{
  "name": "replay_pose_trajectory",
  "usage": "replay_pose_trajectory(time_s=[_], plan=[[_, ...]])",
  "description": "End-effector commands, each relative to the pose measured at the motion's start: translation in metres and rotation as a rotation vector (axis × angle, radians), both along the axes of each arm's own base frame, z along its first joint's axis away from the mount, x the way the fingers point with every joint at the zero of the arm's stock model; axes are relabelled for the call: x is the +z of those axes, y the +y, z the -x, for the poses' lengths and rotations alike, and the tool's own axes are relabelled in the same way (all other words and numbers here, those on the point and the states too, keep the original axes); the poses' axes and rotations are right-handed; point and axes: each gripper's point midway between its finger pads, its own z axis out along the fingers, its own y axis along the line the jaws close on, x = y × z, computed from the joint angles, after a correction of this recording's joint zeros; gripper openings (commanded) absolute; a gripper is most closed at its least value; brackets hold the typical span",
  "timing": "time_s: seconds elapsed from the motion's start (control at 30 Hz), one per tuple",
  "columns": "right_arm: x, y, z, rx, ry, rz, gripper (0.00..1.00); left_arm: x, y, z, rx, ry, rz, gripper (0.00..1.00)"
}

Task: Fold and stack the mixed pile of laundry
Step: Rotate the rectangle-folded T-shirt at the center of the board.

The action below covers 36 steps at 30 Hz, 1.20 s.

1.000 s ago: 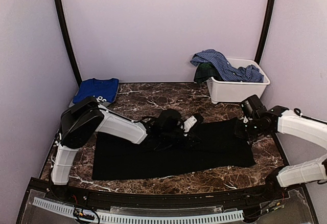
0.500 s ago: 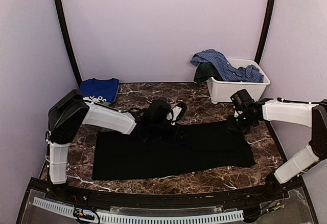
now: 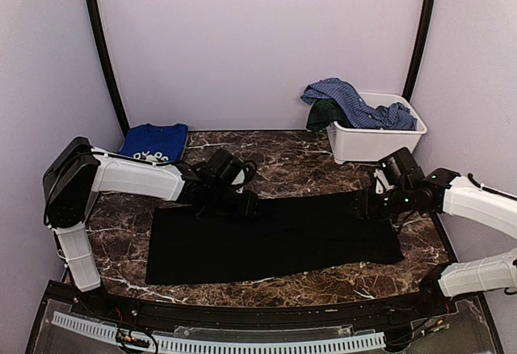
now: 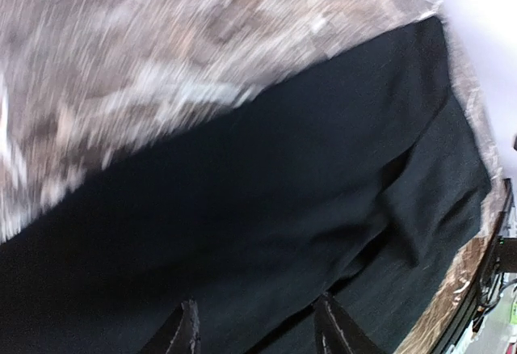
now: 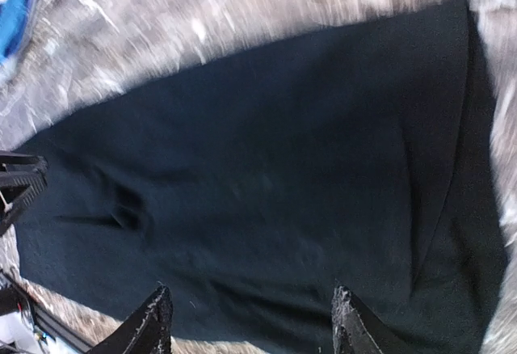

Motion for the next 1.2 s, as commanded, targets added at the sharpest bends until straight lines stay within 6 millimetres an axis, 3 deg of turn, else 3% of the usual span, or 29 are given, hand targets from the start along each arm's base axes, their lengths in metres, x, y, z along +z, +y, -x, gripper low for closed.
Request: replay_pose_trajectory(time_s=[0.0,0.2,0.33,0.47,0.6,0.8,0.93,1.03,1.17], plan=[[-0.044,-0.002,0.027,-0.049,0.153,-0.028,0.64,-0.028,0.044,0.028,0.154,0.190,-0.065,0.46],[-0.085,-0.001,0.016,-0.024,0.245,0.082,0.67,-0.080,0.116,0.049,0.347,0.360,-0.162,0.43],[-0.094,0.011,-0.005,0.043,0.249,0.131,0.66,-0.099,0.160,0.067,0.459,0.442,-0.232,0.42],[-0.096,0.035,-0.038,0.122,0.221,0.157,0.64,-0.108,0.209,0.083,0.585,0.490,-0.267,0.40],[-0.098,0.073,-0.080,0.243,0.165,0.208,0.62,-0.097,0.239,0.092,0.665,0.485,-0.245,0.40],[-0.103,0.140,-0.145,0.386,0.065,0.279,0.62,-0.063,0.246,0.089,0.629,0.375,-0.205,0.42],[-0.095,0.152,-0.187,0.375,-0.006,0.358,0.61,-0.026,0.240,0.074,0.564,0.240,-0.160,0.44],[-0.057,0.153,-0.207,0.356,-0.098,0.394,0.61,0.001,0.227,0.062,0.470,0.137,-0.146,0.46],[0.001,0.159,-0.185,0.370,-0.179,0.307,0.61,0.018,0.195,0.062,0.265,0.028,-0.252,0.46]])
